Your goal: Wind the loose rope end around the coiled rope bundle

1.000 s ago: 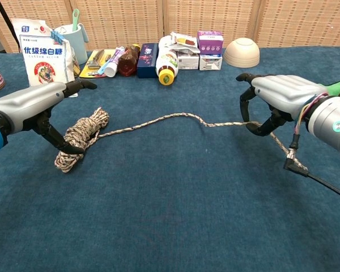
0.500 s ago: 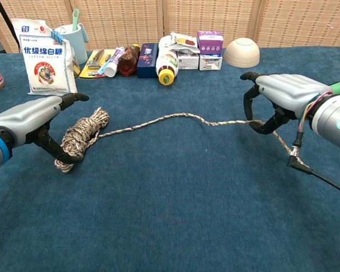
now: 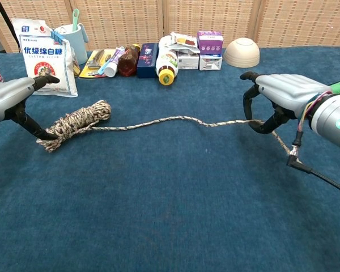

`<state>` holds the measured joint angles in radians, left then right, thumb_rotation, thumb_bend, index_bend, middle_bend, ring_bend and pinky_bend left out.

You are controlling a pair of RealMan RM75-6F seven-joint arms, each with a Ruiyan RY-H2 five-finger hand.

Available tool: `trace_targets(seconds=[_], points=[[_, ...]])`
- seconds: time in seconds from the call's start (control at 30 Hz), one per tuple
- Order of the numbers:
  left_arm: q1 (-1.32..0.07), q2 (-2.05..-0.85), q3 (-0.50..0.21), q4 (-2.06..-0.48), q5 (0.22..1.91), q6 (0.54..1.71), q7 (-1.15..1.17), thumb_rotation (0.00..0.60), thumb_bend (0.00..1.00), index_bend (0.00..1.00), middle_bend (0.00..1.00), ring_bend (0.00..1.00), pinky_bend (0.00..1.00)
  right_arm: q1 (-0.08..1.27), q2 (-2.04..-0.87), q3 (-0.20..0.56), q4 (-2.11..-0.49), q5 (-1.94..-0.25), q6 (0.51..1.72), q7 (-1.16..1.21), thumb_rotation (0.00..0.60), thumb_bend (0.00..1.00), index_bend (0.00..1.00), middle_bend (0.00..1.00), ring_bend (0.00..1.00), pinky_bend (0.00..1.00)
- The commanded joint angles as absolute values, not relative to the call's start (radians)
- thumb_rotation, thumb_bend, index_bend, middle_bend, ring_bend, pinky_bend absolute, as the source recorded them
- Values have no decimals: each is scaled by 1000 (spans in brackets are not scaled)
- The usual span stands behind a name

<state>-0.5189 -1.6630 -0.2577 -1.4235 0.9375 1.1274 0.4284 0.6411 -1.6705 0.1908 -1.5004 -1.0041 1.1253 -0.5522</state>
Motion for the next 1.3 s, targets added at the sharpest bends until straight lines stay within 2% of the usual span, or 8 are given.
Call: trace_targets(seconds=[0.03,0.23,0.47,0.6,0.67,0.77,1.1,1.3], points=[[-536,-1661,-261,-1408,915,1104,439,600,26,0,0,0,0,641,-1670,191,-1500,-1002,1125,-554,600,483,591,0,0,0],[-547,-1667,-238,-1426,862,1093,500,600,27,0,0,0,6,638,-1664,190,-1508,-1003,1128,-551,600,483,592,0,0,0],[-559,-1683,-227,-1432,823,1103,546,600,78,0,0,10,210,635,-1653,192,-1523,-1011,1135,-546,600,484,593,0,0,0],[-555,-1687,-231,-1437,807,1118,540,600,113,9,36,134,352,634,-1650,191,-1523,-1009,1133,-544,600,484,592,0,0,0],[-552,-1695,-235,-1429,811,1137,532,600,139,85,131,221,414,633,-1650,189,-1519,-1008,1132,-543,600,484,592,0,0,0],[-553,-1707,-234,-1415,818,1147,529,600,212,206,224,294,472,633,-1651,189,-1516,-1008,1130,-542,600,484,593,0,0,0],[-577,-1734,-243,-1376,829,1142,530,600,381,388,356,396,555,632,-1651,188,-1515,-1014,1132,-539,600,484,596,0,0,0],[-597,-1759,-257,-1334,838,1134,516,600,479,556,515,519,677,630,-1648,187,-1517,-1014,1133,-535,600,484,598,0,0,0]])
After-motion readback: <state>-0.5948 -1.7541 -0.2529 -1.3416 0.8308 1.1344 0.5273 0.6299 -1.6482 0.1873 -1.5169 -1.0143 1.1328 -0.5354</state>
